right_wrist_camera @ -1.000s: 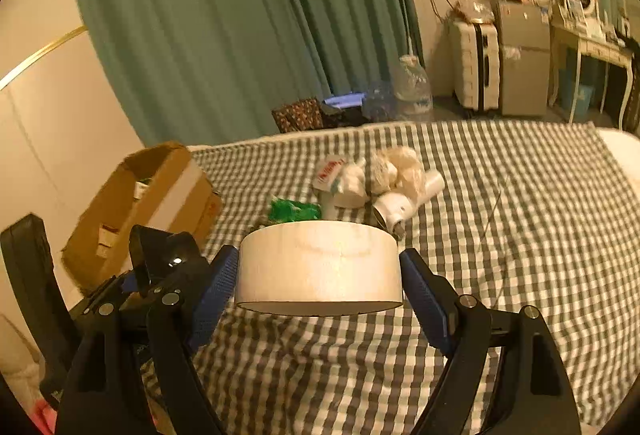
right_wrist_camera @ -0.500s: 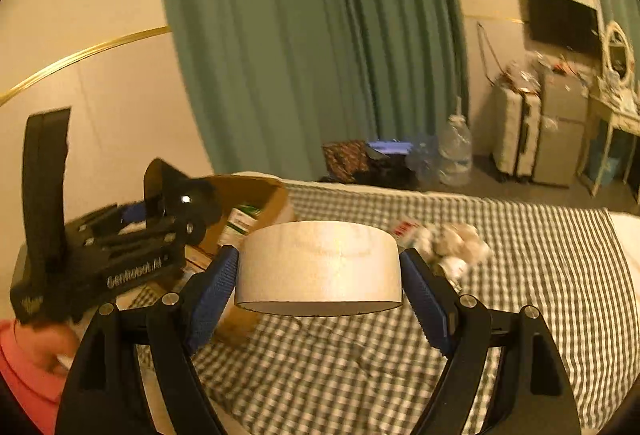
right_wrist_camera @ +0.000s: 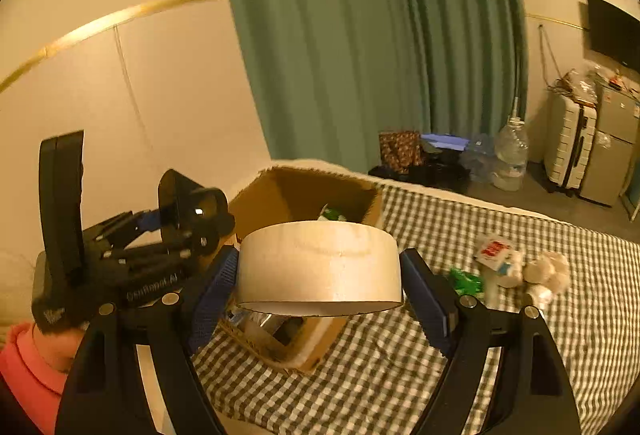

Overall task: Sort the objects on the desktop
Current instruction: 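Carry the sunglasses and tape roll up over the cardboard box, then open both grippers to drop the sunglasses and tape roll into the box, then grasp the bead bracelet with the left gripper while the right grasps the white cylinder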

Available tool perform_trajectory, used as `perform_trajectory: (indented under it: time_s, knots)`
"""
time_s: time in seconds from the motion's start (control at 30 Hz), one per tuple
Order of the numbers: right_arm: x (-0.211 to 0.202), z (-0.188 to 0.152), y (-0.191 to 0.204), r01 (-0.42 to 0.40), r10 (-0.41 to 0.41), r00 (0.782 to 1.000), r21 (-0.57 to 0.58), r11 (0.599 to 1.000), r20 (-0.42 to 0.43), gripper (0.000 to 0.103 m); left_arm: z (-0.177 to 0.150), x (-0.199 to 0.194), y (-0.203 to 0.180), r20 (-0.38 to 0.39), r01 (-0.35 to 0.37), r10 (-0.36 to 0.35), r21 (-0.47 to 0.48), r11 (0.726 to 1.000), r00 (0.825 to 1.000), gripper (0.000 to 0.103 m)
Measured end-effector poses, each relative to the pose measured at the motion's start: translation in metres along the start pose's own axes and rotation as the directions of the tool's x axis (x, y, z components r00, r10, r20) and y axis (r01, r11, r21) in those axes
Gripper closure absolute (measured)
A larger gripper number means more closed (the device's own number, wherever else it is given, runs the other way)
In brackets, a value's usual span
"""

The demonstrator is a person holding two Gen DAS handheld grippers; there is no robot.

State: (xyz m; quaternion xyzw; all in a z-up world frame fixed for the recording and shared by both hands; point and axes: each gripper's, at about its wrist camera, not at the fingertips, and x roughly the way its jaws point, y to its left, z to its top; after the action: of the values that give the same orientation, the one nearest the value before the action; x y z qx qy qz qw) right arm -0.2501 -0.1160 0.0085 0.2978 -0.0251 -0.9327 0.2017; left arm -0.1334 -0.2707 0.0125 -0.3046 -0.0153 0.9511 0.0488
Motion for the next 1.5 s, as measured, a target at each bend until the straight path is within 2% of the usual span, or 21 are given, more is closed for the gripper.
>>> perform_trajectory:
  time_s: [0.27,0.4,0.47,0.5,0.53,0.6,0.7,0.8,0.87,0.93,1.0,1.07,1.17,1.27,1.4,1.5]
  knots:
    - [0.081,0.012,0.008,-0.039,0.043,0.997,0.071,0.997,-0.062,0.022,-0.03,0.041,0.042,-0.083,0.014,-0.022,-0.091,0.996,0.996,0.037]
    - [0.105,0.024,0.012,-0.055,0.061,0.997,0.126,0.99,-0.043,0.021,-0.036,0.047,0.045,-0.094,-0.011,0.005,-0.066,0.998,0.996,0.036]
    - [0.112,0.028,0.009,-0.048,0.057,0.997,0.172,0.984,-0.044,0.017,-0.037,0.047,0.042,-0.101,-0.035,0.029,-0.052,0.998,0.994,0.03]
    - [0.112,0.029,0.009,-0.04,0.049,0.998,0.184,0.982,-0.043,0.016,-0.037,0.046,0.041,-0.104,-0.039,0.033,-0.053,0.998,0.994,0.021]
    - [0.11,0.029,0.007,-0.042,0.049,0.998,0.199,0.979,-0.031,0.016,-0.037,0.044,0.04,-0.1,-0.04,0.034,-0.054,0.998,0.994,0.015]
    - [0.101,0.029,0.008,-0.061,0.064,0.998,0.22,0.974,-0.007,0.016,-0.038,0.041,0.038,-0.08,-0.04,0.036,-0.052,0.998,0.996,0.012]
    - [0.079,0.022,-0.006,-0.06,0.06,0.998,0.263,0.963,0.009,0.016,-0.04,0.033,0.027,-0.081,-0.051,0.048,-0.039,0.998,0.996,0.012]
    - [0.046,0.009,-0.029,-0.031,0.03,1.0,0.274,0.961,0.011,0.016,-0.033,0.019,0.008,-0.044,-0.041,0.041,0.0,0.999,0.998,0.01]
    - [0.016,-0.005,-0.054,0.038,-0.043,0.999,0.259,0.965,0.015,0.016,-0.03,0.006,-0.014,-0.021,-0.037,0.039,0.055,0.998,0.999,0.006]
    - [-0.013,-0.019,-0.082,0.129,-0.136,0.991,0.242,0.962,0.012,0.016,-0.026,-0.009,-0.042,0.0,-0.006,0.006,0.091,0.996,1.0,0.003]
    - [-0.042,-0.035,-0.11,0.228,-0.237,0.971,0.233,0.945,0.01,0.016,-0.024,-0.021,-0.066,0.007,0.052,-0.053,0.095,0.994,0.999,0.001]
    - [-0.067,-0.05,-0.137,0.334,-0.346,0.938,0.226,0.915,0.013,0.016,-0.025,-0.026,-0.091,-0.006,0.107,-0.107,0.089,0.99,0.994,0.0]
    - [-0.092,-0.073,-0.176,0.4,-0.413,0.911,0.267,0.877,-0.005,0.016,-0.031,-0.016,-0.131,-0.065,0.151,-0.144,0.109,0.983,0.987,0.0]
    - [-0.104,-0.093,-0.207,0.404,-0.421,0.907,0.334,0.852,-0.022,0.016,-0.041,0.001,-0.167,-0.088,0.139,-0.128,0.122,0.983,0.988,0.0]
    - [-0.103,-0.118,-0.234,0.398,-0.417,0.908,0.386,0.832,-0.037,0.016,-0.057,0.034,-0.197,-0.118,0.137,-0.13,0.058,0.989,0.984,0.0]
    - [-0.091,-0.129,-0.247,0.398,-0.409,0.91,0.402,0.825,-0.061,0.016,-0.067,0.068,-0.216,-0.162,0.19,-0.181,0.041,0.981,0.97,0.0]
